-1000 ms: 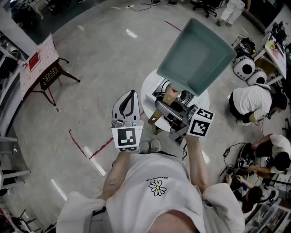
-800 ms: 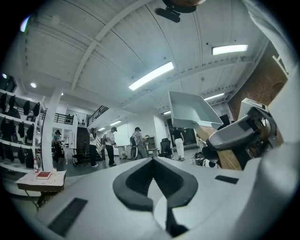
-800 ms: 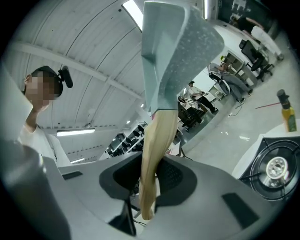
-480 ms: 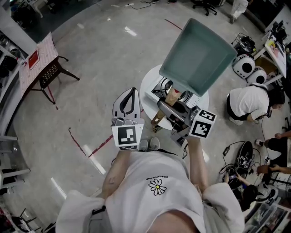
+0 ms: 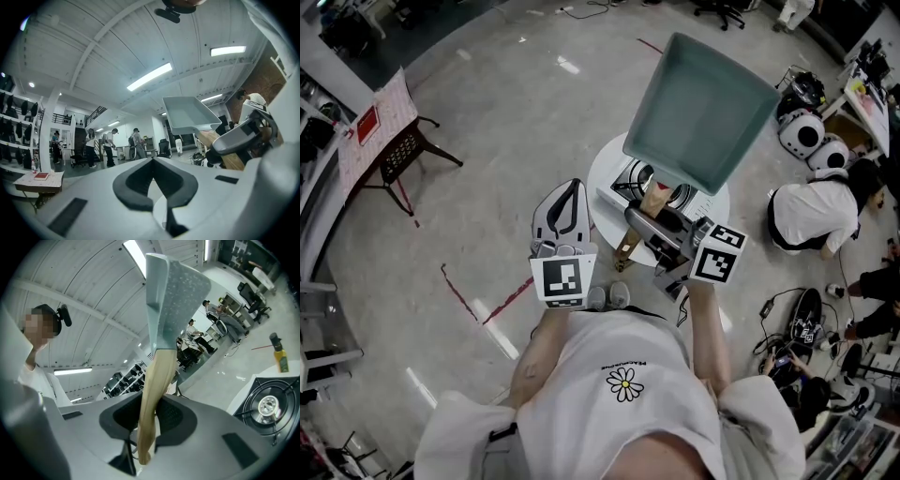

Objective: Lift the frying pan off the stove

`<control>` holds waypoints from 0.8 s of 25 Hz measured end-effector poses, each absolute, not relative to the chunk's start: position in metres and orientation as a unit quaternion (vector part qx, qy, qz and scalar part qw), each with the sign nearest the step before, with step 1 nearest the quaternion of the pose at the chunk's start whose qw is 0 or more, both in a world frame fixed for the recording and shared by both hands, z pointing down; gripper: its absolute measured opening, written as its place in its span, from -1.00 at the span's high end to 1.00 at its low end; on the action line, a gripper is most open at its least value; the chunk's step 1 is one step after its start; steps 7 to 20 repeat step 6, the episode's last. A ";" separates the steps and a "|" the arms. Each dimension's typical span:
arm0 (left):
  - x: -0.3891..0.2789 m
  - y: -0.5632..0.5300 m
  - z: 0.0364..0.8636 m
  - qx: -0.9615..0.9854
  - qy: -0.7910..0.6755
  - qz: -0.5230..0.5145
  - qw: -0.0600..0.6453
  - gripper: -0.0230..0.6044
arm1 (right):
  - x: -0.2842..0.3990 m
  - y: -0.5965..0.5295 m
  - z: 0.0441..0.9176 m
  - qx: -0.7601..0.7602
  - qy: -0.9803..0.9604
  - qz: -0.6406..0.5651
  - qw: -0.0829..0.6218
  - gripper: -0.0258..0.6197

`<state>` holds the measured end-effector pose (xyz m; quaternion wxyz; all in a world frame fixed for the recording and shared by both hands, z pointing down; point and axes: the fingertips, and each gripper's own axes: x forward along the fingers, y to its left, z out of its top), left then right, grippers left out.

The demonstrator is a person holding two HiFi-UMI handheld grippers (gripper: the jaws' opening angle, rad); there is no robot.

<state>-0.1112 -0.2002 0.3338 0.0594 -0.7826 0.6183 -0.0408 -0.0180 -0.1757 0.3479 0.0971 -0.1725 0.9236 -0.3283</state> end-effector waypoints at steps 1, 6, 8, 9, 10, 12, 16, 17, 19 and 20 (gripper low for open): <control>-0.111 -0.201 0.333 -0.783 0.618 -0.040 0.059 0.93 | -0.019 -0.176 0.348 -0.171 0.924 -0.329 0.097 0.65; -0.111 -0.199 0.336 -0.783 0.618 -0.041 0.059 0.93 | -0.020 -0.172 0.351 -0.169 0.924 -0.329 0.095 0.65; -0.111 -0.199 0.336 -0.783 0.618 -0.041 0.059 0.93 | -0.020 -0.172 0.351 -0.169 0.924 -0.329 0.095 0.65; -0.111 -0.199 0.336 -0.783 0.618 -0.041 0.059 0.93 | -0.020 -0.172 0.351 -0.169 0.924 -0.329 0.095 0.65; -0.111 -0.199 0.336 -0.783 0.618 -0.041 0.059 0.93 | -0.020 -0.172 0.351 -0.169 0.924 -0.329 0.095 0.65; -0.111 -0.199 0.336 -0.783 0.618 -0.041 0.059 0.93 | -0.020 -0.172 0.351 -0.169 0.924 -0.329 0.095 0.65; -0.111 -0.199 0.336 -0.783 0.618 -0.041 0.059 0.93 | -0.020 -0.172 0.351 -0.169 0.924 -0.329 0.095 0.65; -0.111 -0.199 0.336 -0.783 0.618 -0.041 0.059 0.93 | -0.020 -0.172 0.351 -0.169 0.924 -0.329 0.095 0.65; -0.111 -0.199 0.336 -0.783 0.618 -0.041 0.059 0.93 | -0.020 -0.172 0.351 -0.169 0.924 -0.329 0.095 0.65; -0.111 -0.199 0.336 -0.783 0.618 -0.041 0.059 0.93 | -0.020 -0.172 0.351 -0.169 0.924 -0.329 0.095 0.65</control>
